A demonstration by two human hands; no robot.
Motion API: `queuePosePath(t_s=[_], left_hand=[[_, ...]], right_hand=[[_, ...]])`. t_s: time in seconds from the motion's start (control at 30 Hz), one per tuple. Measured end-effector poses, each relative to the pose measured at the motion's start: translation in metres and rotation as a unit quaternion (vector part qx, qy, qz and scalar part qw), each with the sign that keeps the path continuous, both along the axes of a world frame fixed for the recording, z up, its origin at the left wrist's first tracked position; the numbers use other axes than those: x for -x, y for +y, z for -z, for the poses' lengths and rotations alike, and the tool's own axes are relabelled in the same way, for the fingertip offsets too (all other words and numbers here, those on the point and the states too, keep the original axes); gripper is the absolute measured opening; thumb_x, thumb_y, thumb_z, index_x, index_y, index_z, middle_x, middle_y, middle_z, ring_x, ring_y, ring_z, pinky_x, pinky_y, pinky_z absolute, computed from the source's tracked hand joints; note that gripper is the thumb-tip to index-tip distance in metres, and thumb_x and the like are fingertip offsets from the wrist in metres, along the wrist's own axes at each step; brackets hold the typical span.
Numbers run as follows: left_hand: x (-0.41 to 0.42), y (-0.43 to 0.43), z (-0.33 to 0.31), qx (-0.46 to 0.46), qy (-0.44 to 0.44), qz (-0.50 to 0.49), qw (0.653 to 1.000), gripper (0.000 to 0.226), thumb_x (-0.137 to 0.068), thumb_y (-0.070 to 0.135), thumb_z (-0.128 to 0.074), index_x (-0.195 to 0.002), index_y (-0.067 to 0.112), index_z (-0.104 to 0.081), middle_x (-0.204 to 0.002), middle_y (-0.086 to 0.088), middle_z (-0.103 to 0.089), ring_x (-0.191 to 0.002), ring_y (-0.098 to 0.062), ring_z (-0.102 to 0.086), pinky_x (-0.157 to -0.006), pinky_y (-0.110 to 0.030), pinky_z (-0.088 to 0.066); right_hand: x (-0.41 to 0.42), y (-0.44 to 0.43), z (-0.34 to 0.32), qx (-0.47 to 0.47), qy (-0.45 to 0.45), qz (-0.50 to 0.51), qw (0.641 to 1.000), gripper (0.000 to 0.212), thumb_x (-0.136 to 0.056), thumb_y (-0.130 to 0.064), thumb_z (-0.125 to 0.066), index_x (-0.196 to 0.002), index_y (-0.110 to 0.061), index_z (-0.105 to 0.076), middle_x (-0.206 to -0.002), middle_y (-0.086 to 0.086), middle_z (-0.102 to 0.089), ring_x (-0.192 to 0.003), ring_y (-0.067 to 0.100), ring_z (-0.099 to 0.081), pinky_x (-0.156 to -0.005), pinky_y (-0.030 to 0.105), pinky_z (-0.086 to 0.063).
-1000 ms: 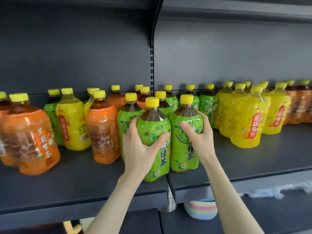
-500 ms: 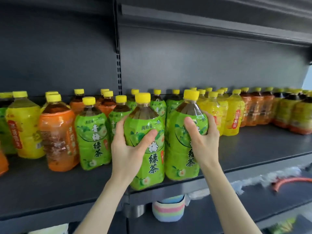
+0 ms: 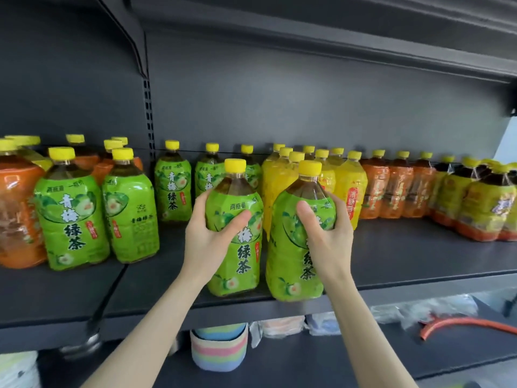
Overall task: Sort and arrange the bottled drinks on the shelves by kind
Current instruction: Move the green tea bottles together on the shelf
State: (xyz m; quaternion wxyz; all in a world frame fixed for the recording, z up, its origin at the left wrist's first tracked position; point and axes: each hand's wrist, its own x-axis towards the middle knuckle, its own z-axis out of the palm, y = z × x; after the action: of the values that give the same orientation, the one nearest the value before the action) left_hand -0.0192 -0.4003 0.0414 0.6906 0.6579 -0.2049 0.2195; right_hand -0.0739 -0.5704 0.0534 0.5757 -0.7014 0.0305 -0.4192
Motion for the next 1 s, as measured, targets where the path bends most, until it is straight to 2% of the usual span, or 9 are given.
queuePosePath(t_s=[0.07,0.2,0.3,0.53,0.67,0.73,0.8,0.87,1.0], left_hand=[[-0.014,-0.004,0.001,-0.022,-0.007,-0.003,1.0,0.071,-0.069,0.033,-0.076,-0.132,0.021,-0.044,-0.112,0.014,-0.063,-0.1,0.004,-0.06,-0.083,-0.01,-0.048],[-0.044,-0.005,0.002,-0.047,0.0,0.004,0.999,0.061,-0.08,0.024,-0.07,-0.134,0.019,-0.041,-0.107,0.022,-0.058,-0.091,0.017,-0.057,-0.075,-0.002,-0.044],[-0.063,-0.01,-0.001,-0.079,0.015,0.026,0.996,0.058,-0.085,0.025,-0.063,-0.135,0.025,-0.033,-0.11,0.024,-0.053,-0.092,0.023,-0.052,-0.081,-0.002,-0.041],[-0.079,-0.016,0.001,-0.135,0.064,0.037,0.988,0.078,-0.086,0.052,-0.043,-0.15,0.026,-0.006,-0.157,0.006,-0.011,-0.143,-0.008,-0.012,-0.116,-0.033,-0.014],[-0.043,-0.009,0.017,-0.125,0.047,-0.037,0.99,0.066,-0.089,0.053,-0.036,-0.146,0.02,-0.025,-0.148,0.003,-0.025,-0.136,-0.002,-0.022,-0.114,-0.026,-0.017],[-0.022,-0.007,0.023,-0.123,0.03,-0.021,0.992,0.059,-0.086,0.052,-0.036,-0.139,0.025,-0.035,-0.141,0.008,-0.033,-0.123,0.012,-0.032,-0.103,-0.01,-0.023],[-0.012,-0.005,0.029,-0.124,0.034,0.023,0.991,0.054,-0.086,0.05,-0.04,-0.136,0.03,-0.035,-0.14,0.011,-0.037,-0.118,0.022,-0.035,-0.092,0.001,-0.028],[-0.009,-0.001,0.035,-0.132,0.043,0.058,0.989,0.052,-0.087,0.055,-0.048,-0.134,0.039,-0.033,-0.141,0.014,-0.038,-0.123,0.016,-0.035,-0.095,-0.005,-0.033],[-0.011,0.005,0.041,-0.141,0.068,0.097,0.983,0.067,-0.083,0.055,-0.055,-0.141,0.038,-0.025,-0.147,0.012,-0.035,-0.128,0.009,-0.036,-0.093,-0.006,-0.037]], right_hand=[[-0.01,-0.004,0.001,-0.002,-0.001,0.0,1.0,0.068,-0.068,-0.065,-0.07,-0.126,-0.035,-0.05,-0.119,-0.014,-0.06,-0.106,0.008,-0.06,-0.091,0.024,-0.049],[-0.024,-0.007,0.0,-0.004,-0.018,-0.015,1.0,0.064,-0.07,-0.06,-0.071,-0.123,-0.032,-0.051,-0.11,-0.018,-0.06,-0.099,-0.004,-0.057,-0.075,0.002,-0.041],[-0.033,-0.008,0.002,-0.006,-0.025,-0.017,1.0,0.056,-0.073,-0.056,-0.071,-0.121,-0.034,-0.05,-0.109,-0.019,-0.06,-0.102,-0.004,-0.055,-0.075,-0.002,-0.038],[-0.041,-0.008,0.009,0.0,-0.017,-0.047,0.999,0.058,-0.074,-0.05,-0.073,-0.122,-0.032,-0.048,-0.103,-0.03,-0.052,-0.09,-0.027,-0.048,-0.072,-0.005,-0.035],[-0.04,-0.001,0.012,-0.001,-0.007,-0.08,0.997,0.068,-0.068,-0.06,-0.065,-0.127,-0.031,-0.047,-0.105,-0.032,-0.051,-0.094,-0.022,-0.05,-0.075,-0.002,-0.038],[-0.043,0.007,0.015,0.008,-0.006,-0.096,0.995,0.068,-0.072,-0.064,-0.067,-0.129,-0.032,-0.045,-0.102,-0.028,-0.056,-0.09,-0.003,-0.059,-0.078,0.014,-0.049],[-0.044,0.015,0.017,0.015,0.005,-0.121,0.992,0.069,-0.075,-0.062,-0.064,-0.133,-0.031,-0.041,-0.091,-0.014,-0.06,-0.069,0.006,-0.057,-0.061,0.029,-0.052],[-0.045,0.022,0.017,0.017,0.01,-0.16,0.987,0.068,-0.078,-0.058,-0.056,-0.136,-0.028,-0.036,-0.096,-0.004,-0.06,-0.064,0.001,-0.056,-0.057,0.016,-0.047],[-0.046,0.029,0.015,0.01,0.05,-0.237,0.97,0.05,-0.094,-0.04,-0.051,-0.134,-0.024,-0.026,-0.11,-0.023,-0.047,-0.098,-0.012,-0.054,-0.076,0.002,-0.043]])
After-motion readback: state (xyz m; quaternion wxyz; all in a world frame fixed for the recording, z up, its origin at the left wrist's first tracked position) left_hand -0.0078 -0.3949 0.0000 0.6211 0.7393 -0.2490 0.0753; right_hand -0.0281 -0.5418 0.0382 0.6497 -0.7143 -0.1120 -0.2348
